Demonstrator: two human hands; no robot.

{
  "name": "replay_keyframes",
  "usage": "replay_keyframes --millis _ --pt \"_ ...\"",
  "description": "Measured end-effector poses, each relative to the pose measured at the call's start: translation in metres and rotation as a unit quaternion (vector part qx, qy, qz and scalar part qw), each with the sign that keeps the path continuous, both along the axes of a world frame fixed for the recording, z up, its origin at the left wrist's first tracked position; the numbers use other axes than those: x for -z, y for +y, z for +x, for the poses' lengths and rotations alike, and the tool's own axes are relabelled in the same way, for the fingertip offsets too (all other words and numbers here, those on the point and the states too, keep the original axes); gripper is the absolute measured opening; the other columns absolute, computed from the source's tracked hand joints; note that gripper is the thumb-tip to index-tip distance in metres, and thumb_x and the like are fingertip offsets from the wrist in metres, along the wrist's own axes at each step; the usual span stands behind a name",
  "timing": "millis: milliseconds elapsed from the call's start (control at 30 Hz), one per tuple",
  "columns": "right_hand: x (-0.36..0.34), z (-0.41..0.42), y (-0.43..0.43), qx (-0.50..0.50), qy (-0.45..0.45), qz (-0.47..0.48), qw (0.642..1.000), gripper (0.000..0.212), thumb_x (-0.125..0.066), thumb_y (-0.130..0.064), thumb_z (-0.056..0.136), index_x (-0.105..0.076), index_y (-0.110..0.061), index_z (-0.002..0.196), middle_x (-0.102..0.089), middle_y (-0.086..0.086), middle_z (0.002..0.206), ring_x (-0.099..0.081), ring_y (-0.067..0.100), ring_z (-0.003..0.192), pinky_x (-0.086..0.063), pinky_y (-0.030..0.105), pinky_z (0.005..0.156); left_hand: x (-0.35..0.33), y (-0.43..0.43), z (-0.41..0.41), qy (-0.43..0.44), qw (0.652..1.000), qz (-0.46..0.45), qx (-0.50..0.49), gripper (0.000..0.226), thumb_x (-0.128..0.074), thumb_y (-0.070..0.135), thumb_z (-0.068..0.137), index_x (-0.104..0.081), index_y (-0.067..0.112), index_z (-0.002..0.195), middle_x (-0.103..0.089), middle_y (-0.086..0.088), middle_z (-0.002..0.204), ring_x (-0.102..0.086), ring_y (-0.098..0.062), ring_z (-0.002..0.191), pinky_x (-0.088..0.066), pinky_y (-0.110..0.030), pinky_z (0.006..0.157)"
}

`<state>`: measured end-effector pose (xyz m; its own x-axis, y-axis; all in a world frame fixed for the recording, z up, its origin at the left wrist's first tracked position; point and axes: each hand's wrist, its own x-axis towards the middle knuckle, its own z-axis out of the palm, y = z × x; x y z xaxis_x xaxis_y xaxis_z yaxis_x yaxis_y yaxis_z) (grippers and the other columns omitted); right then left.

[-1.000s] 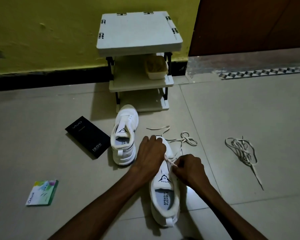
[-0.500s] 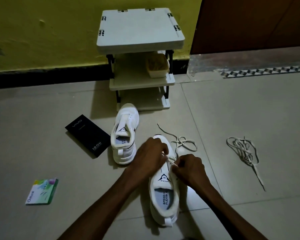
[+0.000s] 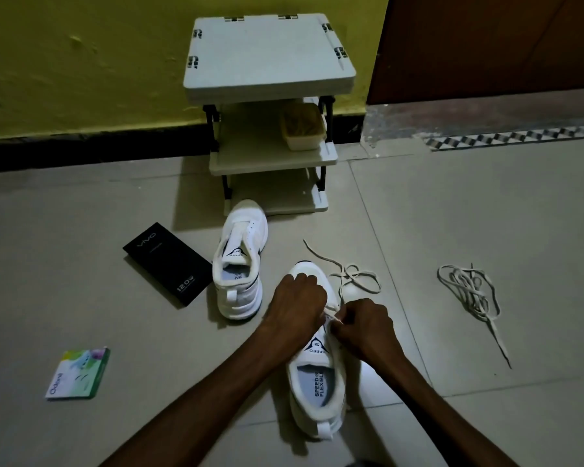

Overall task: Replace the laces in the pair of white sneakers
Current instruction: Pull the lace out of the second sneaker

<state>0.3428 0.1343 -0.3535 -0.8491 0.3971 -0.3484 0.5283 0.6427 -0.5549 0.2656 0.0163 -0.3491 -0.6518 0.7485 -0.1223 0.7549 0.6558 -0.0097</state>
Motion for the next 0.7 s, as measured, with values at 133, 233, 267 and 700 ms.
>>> replay_keyframes --millis 133,233,267,700 --pt "0.000 0.000 0.003 -0.003 0.006 -0.007 1.000 0.009 -0.070 -0.022 0.079 -0.069 -0.015 0.074 -0.057 -0.007 0.060 -0.049 -0.002 0.053 -0.034 0.009 0.045 -0.033 -0.002 -0.024 0.144 0.980 0.014 -0.134 0.023 -0.060 0.023 0.084 -0.064 0.009 0.101 -0.063 -0.009 0.103 -0.060 -0.024 0.094 -0.043 -0.034 0.080" --pt "0.001 0.002 0.003 0.003 0.016 -0.018 1.000 0.007 -0.070 -0.021 0.079 -0.069 -0.017 0.074 -0.057 -0.010 0.059 -0.048 -0.004 0.054 -0.036 0.007 0.044 -0.046 -0.030 -0.058 0.224 0.909 0.173 -0.305 0.025 -0.045 0.024 0.091 -0.060 0.006 0.101 -0.062 -0.012 0.098 -0.059 -0.025 0.086 -0.044 -0.033 0.072" --pt "0.002 0.002 0.003 0.007 0.020 -0.022 1.000 0.007 -0.071 -0.021 0.078 -0.069 -0.016 0.074 -0.057 -0.010 0.059 -0.048 -0.004 0.054 -0.037 0.008 0.044 -0.045 -0.038 -0.066 0.207 0.892 0.228 -0.330 0.023 -0.042 0.021 0.094 -0.058 0.006 0.102 -0.059 -0.013 0.099 -0.056 -0.027 0.088 -0.042 -0.034 0.074" --pt "0.005 0.002 0.002 0.019 0.016 -0.029 0.999 0.010 -0.072 -0.025 0.078 -0.070 -0.016 0.074 -0.063 -0.006 0.063 -0.058 0.003 0.058 -0.050 0.022 0.057 -0.023 -0.013 -0.019 -0.267 0.927 0.156 -0.213 0.019 -0.057 0.040 0.089 -0.064 0.024 0.093 -0.067 0.000 0.093 -0.062 -0.021 0.085 -0.045 -0.030 0.071"
